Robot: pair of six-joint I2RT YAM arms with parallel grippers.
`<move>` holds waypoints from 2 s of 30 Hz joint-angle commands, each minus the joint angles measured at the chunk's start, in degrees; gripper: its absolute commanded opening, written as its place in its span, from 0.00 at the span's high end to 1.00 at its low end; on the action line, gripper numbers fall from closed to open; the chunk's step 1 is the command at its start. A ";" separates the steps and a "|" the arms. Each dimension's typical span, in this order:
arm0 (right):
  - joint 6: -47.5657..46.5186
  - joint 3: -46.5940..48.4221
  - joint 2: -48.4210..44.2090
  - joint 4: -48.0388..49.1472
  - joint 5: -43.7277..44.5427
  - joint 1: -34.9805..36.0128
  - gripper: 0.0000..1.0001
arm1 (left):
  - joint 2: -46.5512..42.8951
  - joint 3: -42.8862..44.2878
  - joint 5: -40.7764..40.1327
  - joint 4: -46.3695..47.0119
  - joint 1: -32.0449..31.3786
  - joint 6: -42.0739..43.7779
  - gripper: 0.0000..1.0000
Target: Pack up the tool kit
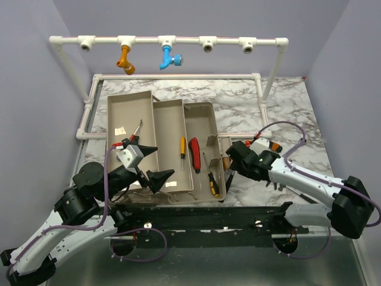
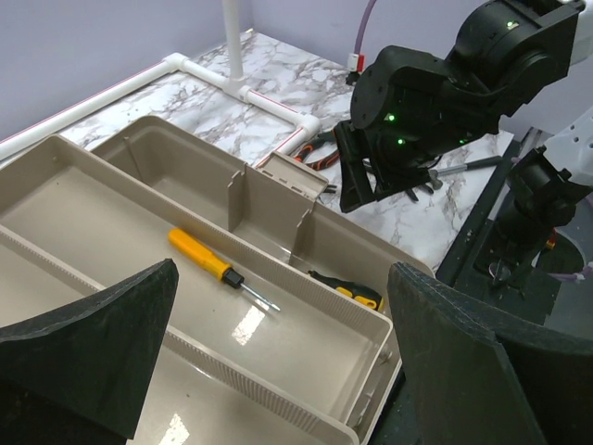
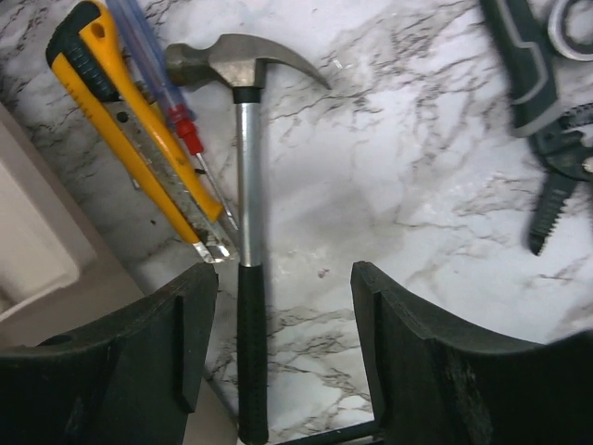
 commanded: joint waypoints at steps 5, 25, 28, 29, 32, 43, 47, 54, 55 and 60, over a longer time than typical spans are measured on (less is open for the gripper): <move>-2.23 -2.46 5.72 9.75 -6.89 -0.53 0.34 | -0.96 -0.62 2.02 1.52 0.24 0.41 0.02; -1.84 -10.09 1.93 9.65 -7.54 -3.07 0.97 | 2.06 -0.27 3.46 0.99 0.67 0.42 0.02; -2.17 -10.71 -4.68 7.86 -7.20 -4.46 0.99 | 3.34 0.12 4.86 0.92 0.68 0.14 0.01; -2.32 -10.65 -6.57 7.43 -6.91 -4.62 0.99 | 3.83 0.40 5.70 1.01 0.68 -0.50 0.01; -2.58 -9.74 -11.82 5.57 -6.84 -4.80 0.99 | 6.94 2.31 9.83 1.72 0.61 -4.76 0.02; -3.55 -4.94 -26.28 2.91 -2.74 -4.76 0.99 | 31.11 17.89 9.12 -3.15 -4.89 -20.82 0.05; -5.14 -1.90 -30.32 4.26 -2.47 -4.81 0.99 | 39.18 22.12 6.79 -2.43 -8.81 -24.47 0.05; -7.94 5.19 -29.74 6.74 -7.84 -4.75 0.99 | 48.55 27.02 6.07 -1.19 -11.42 -26.44 0.08; -8.28 5.74 -29.64 7.49 -8.79 -4.76 0.99 | 49.35 27.07 6.85 -0.38 -11.51 -26.75 0.10; -8.40 6.32 -29.68 11.58 -13.85 -4.75 0.99 | 53.50 26.59 8.94 3.18 -11.86 -30.04 0.12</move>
